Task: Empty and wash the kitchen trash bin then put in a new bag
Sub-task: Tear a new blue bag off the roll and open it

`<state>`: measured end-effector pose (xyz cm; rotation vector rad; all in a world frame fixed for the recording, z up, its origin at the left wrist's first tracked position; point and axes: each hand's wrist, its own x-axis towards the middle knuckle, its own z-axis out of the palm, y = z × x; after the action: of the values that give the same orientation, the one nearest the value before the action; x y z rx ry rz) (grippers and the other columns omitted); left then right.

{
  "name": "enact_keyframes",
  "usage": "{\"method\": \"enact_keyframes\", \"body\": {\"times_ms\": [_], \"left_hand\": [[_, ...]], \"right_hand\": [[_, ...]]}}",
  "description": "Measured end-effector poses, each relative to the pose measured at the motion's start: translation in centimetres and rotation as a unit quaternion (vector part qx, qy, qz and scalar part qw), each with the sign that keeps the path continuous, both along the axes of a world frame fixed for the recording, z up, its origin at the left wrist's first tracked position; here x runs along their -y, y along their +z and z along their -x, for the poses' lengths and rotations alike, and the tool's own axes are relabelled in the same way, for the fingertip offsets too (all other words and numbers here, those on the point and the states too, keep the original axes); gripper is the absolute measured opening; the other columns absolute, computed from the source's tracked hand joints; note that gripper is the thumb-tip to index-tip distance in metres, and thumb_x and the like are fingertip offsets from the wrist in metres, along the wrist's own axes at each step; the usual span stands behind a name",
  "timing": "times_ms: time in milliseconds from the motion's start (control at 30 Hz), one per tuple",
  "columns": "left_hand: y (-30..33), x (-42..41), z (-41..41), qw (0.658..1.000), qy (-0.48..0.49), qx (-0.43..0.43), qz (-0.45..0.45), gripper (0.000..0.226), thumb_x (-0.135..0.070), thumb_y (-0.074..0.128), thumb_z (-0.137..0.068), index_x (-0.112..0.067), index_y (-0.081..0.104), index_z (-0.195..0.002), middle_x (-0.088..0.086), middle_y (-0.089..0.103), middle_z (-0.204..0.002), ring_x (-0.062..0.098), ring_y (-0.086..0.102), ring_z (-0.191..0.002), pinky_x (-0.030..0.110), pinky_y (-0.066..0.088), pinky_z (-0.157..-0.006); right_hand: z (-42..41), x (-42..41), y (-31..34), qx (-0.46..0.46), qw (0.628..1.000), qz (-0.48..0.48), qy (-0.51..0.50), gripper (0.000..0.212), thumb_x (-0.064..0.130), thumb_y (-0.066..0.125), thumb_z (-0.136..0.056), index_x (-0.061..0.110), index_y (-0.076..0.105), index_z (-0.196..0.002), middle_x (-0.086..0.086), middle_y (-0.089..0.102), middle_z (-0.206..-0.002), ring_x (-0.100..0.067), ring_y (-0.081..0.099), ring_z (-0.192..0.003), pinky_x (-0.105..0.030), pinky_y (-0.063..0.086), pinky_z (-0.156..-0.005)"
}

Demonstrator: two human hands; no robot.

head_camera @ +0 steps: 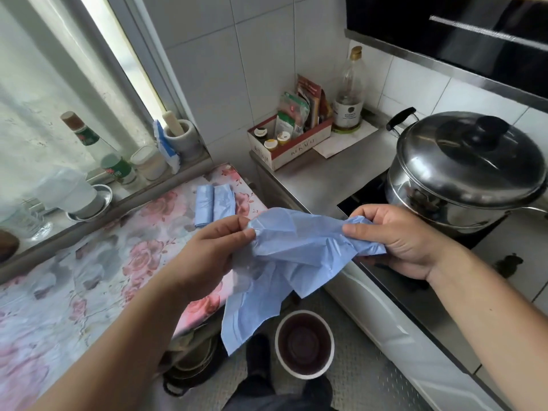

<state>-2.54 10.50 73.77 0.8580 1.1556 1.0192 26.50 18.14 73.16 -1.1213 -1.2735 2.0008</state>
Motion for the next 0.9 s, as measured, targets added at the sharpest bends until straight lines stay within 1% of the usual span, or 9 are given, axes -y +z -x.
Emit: {"method": "enact_keyframes", "body": {"times_ms": [200,300,367,467,567,633,733,800,900], "left_hand": [[-0.7,1.0,-0.1,0.992,0.119,0.033,0.012,0.013,-0.009,0.056,-0.095,-0.008,0.065,-0.086,0.009,0.063,-0.081,0.019,0.060,-0.072,0.031,0.054,-0.063],[-0.7,1.3,0.1,0.978,0.140,0.147,0.039,0.016,-0.015,0.060,-0.091,-0.006,0.070,-0.099,0.013,0.072,-0.092,0.023,0.071,-0.077,0.032,0.060,-0.065],[-0.8,1.4,0.1,0.964,0.114,0.226,0.077,0.025,-0.018,0.058,-0.095,-0.007,0.070,-0.113,0.013,0.075,-0.100,0.025,0.074,-0.085,0.035,0.062,-0.073],[-1.4,1.5,-0.4,0.948,0.090,0.274,0.134,0.033,-0.020,0.052,-0.099,-0.004,0.071,-0.120,0.016,0.075,-0.107,0.029,0.073,-0.095,0.040,0.059,-0.088],[-2.8,1.8,-0.3,0.946,0.111,0.253,0.168,0.034,-0.018,0.056,-0.096,-0.001,0.070,-0.122,0.018,0.071,-0.121,0.031,0.068,-0.108,0.043,0.048,-0.107],[-3.6,2.0,0.1,0.950,0.155,0.208,0.175,0.028,-0.014,0.056,-0.096,-0.003,0.077,-0.111,0.020,0.073,-0.117,0.030,0.072,-0.103,0.041,0.057,-0.095],[-4.6,2.4,1.4,0.954,0.237,0.066,0.173,0.031,-0.012,0.054,-0.100,-0.008,0.080,-0.085,0.014,0.079,-0.089,0.024,0.077,-0.074,0.035,0.061,-0.063],[-4.9,2.7,2.3,0.955,0.241,-0.019,0.175,0.023,-0.017,0.054,-0.100,-0.009,0.074,-0.093,0.016,0.078,-0.090,0.025,0.075,-0.071,0.037,0.060,-0.066],[-5.2,3.1,3.7,0.955,0.235,-0.052,0.175,0.020,-0.017,0.052,-0.100,-0.005,0.067,-0.105,0.027,0.072,-0.106,0.036,0.071,-0.085,0.045,0.058,-0.075]], "right_hand": [[1.7,0.5,-0.8,-0.044,0.997,0.035,-0.047,0.038,0.041,0.077,-0.074,0.009,0.062,-0.087,-0.014,0.060,-0.080,-0.015,0.055,-0.055,-0.022,0.044,-0.045],[3.1,0.8,-0.9,-0.175,0.978,0.081,-0.080,0.073,0.065,0.067,-0.077,0.006,0.062,-0.119,-0.012,0.071,-0.113,-0.020,0.070,-0.093,-0.034,0.058,-0.079],[5.0,1.6,-1.6,-0.253,0.946,0.150,-0.138,0.087,0.077,0.053,-0.080,0.011,0.054,-0.137,-0.013,0.064,-0.134,-0.028,0.063,-0.118,-0.045,0.048,-0.104],[8.8,3.9,-3.6,-0.233,0.925,0.232,-0.190,0.058,0.057,0.042,-0.095,0.013,0.058,-0.129,-0.012,0.069,-0.125,-0.031,0.065,-0.116,-0.049,0.044,-0.107],[12.1,6.5,-4.1,-0.222,0.937,0.242,-0.116,0.033,0.025,0.056,-0.084,0.010,0.073,-0.108,-0.014,0.075,-0.104,-0.028,0.071,-0.093,-0.042,0.054,-0.090],[13.4,7.5,-4.0,-0.221,0.944,0.228,-0.084,0.039,0.018,0.056,-0.086,0.003,0.071,-0.119,-0.023,0.065,-0.124,-0.036,0.065,-0.107,-0.049,0.048,-0.102],[14.8,8.4,-4.4,-0.191,0.958,0.205,-0.062,0.044,0.008,0.049,-0.095,-0.001,0.055,-0.137,-0.030,0.052,-0.140,-0.047,0.051,-0.128,-0.056,0.036,-0.114],[15.8,8.8,-4.6,-0.172,0.967,0.180,-0.063,0.045,0.008,0.059,-0.090,-0.001,0.058,-0.134,-0.029,0.057,-0.136,-0.047,0.050,-0.130,-0.057,0.040,-0.110],[17.0,9.4,-4.5,-0.155,0.976,0.136,-0.067,0.047,0.011,0.070,-0.084,-0.001,0.062,-0.129,-0.028,0.062,-0.131,-0.047,0.056,-0.123,-0.059,0.045,-0.105]]}}
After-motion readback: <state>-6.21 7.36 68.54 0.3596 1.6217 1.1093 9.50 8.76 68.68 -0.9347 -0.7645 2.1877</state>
